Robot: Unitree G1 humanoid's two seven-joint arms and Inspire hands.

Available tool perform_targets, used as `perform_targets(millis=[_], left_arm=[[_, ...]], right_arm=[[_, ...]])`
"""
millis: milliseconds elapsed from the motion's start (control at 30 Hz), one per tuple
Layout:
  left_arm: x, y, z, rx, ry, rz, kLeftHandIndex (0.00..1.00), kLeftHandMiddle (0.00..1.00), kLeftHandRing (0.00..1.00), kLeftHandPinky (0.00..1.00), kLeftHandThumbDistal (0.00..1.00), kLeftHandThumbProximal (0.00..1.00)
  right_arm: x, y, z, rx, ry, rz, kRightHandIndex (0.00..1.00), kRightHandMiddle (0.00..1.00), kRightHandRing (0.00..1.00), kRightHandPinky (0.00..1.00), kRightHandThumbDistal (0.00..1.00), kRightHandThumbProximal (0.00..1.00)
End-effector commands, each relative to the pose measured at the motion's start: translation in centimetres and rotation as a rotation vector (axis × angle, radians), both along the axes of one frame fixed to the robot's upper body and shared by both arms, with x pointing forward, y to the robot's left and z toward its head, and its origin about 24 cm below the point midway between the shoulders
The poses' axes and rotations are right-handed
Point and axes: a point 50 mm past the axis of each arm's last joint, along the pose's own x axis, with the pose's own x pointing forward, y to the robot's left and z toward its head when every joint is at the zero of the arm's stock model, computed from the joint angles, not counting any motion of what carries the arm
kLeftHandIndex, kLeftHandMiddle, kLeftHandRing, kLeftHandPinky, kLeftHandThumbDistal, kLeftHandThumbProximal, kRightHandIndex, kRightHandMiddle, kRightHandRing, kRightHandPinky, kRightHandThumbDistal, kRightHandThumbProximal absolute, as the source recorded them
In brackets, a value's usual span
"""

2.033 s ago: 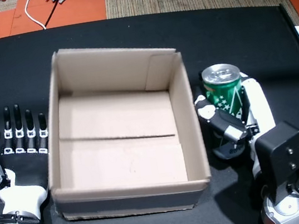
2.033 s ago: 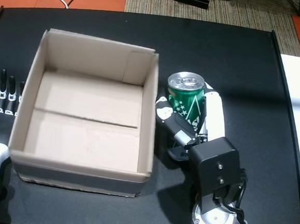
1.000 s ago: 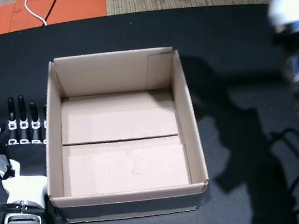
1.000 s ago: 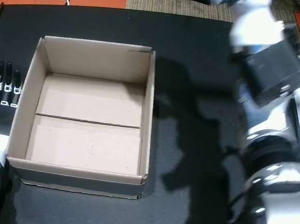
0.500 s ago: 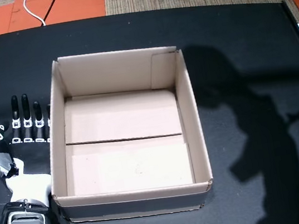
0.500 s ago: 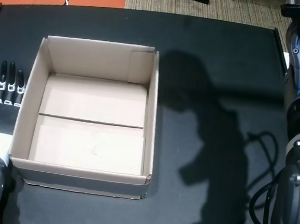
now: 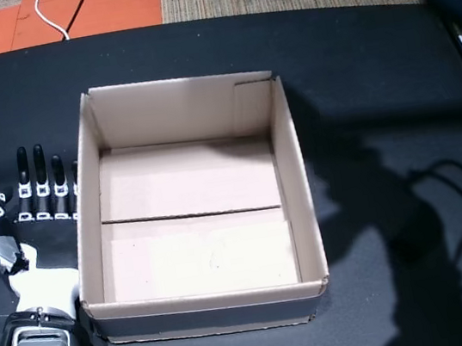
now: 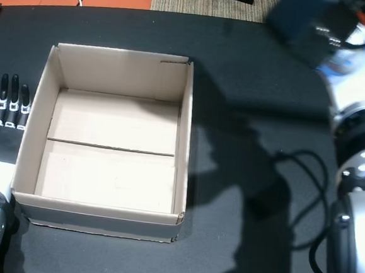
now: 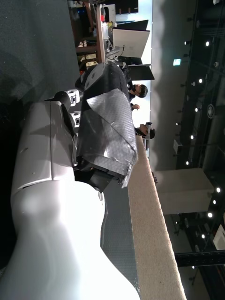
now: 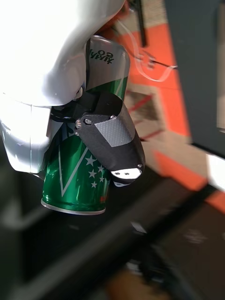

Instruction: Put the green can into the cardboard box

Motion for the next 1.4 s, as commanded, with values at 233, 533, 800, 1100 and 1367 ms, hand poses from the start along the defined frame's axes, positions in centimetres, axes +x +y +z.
perform_targets(millis=[233,533,800,1100,1367], left_arm=[[-1.9,-1.1,-2.4,-0.033,0.099,-0.020,0.44,0.43,0.54,0.66,0.05,0.81],[-2.0,-1.2,-2.5,-0.048,0.101,-0.020,0.44,0.44,0.54,0.64,0.04,0.80],[-1.9,-1.1,-2.4,-0.044,0.113,-0.008,0.43,0.44,0.56,0.67,0.03,0.81],[-1.9,-1.6,-2.4,-0.037,0.095,-0.023,0.41,0.43,0.55,0.67,0.04,0.78],[-2.0,-2.2,-2.5,-0.029,0.085,-0.027,0.38,0.41,0.54,0.66,0.04,0.84]], right_arm=[[-1.3,4.7,-1.6,-0.339,-0.031,0.159,0.00,0.00,0.00,0.29,0.33,0.00],[-1.2,5.3,-3.2,-0.576,-0.128,0.107,0.14,0.09,0.15,0.38,0.52,0.00],[-1.2,5.3,-4.4,-0.606,-0.104,0.107,0.08,0.05,0.11,0.35,0.50,0.00],[0.1,6.0,-6.3,-0.747,0.570,0.148,0.00,0.00,0.06,0.37,0.01,0.27],[-1.4,7.5,-8.9,-0.778,0.909,0.336,0.00,0.00,0.03,0.32,0.03,0.26]])
